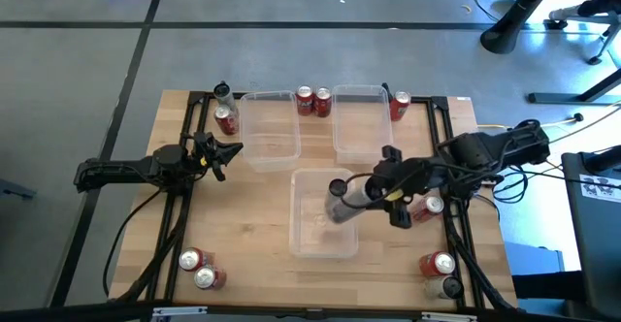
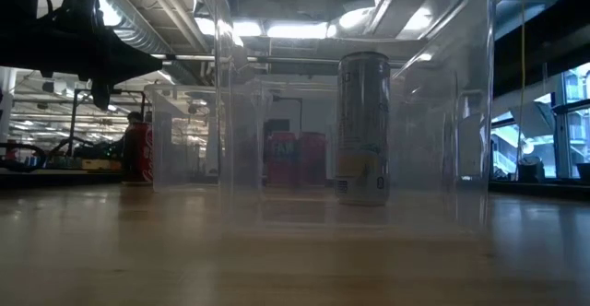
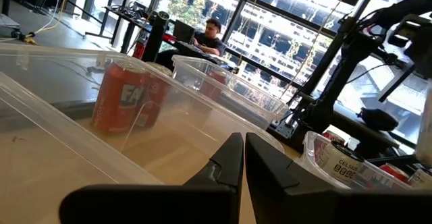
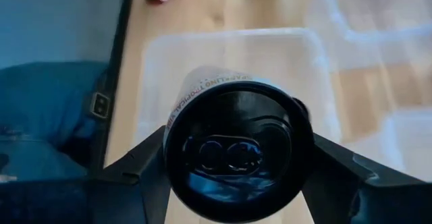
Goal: Sort soda cans
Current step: Put the white/yellow soda can into the bottom transparent bin
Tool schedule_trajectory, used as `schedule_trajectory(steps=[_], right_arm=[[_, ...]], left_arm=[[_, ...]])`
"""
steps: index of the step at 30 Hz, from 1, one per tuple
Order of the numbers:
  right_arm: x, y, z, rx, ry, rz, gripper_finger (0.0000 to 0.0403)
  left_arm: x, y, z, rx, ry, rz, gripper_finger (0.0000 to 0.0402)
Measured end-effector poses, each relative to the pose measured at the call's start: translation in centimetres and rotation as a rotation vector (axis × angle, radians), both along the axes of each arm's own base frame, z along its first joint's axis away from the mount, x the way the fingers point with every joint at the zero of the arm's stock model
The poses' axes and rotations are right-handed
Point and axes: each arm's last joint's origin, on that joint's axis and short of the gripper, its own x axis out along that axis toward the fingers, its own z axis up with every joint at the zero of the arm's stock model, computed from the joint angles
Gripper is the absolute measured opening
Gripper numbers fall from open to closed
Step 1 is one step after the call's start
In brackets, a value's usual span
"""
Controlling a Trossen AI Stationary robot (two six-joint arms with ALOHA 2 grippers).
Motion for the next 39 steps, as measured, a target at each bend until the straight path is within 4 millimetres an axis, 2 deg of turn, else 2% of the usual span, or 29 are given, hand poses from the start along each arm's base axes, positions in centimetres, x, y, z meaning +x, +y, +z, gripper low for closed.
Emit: schedule_trajectory(steps=[10,18,25,39], right_arm=[[3.8,1.5,-4.0,-0.085,0.151,0.046,0.0248],[6.1,2.4,-6.9,-0.162,0.234,0.052,0.025],[7.5,2.8,-9.2,-0.235,0.314,0.048,0.0251],[10.1,2.9,-13.3,-0.275,0.43,0.039,0.0252]], left_arm=[[0.0,0.0,0.0,0.002,0.001,0.0,0.0011],[0.0,0.0,0.0,0.001,0.0,0.0,0.0011],[0.0,0.0,0.0,0.001,0.0,0.0,0.0011],[0.0,0.0,0.0,0.017,0.008,0.0,0.0011]])
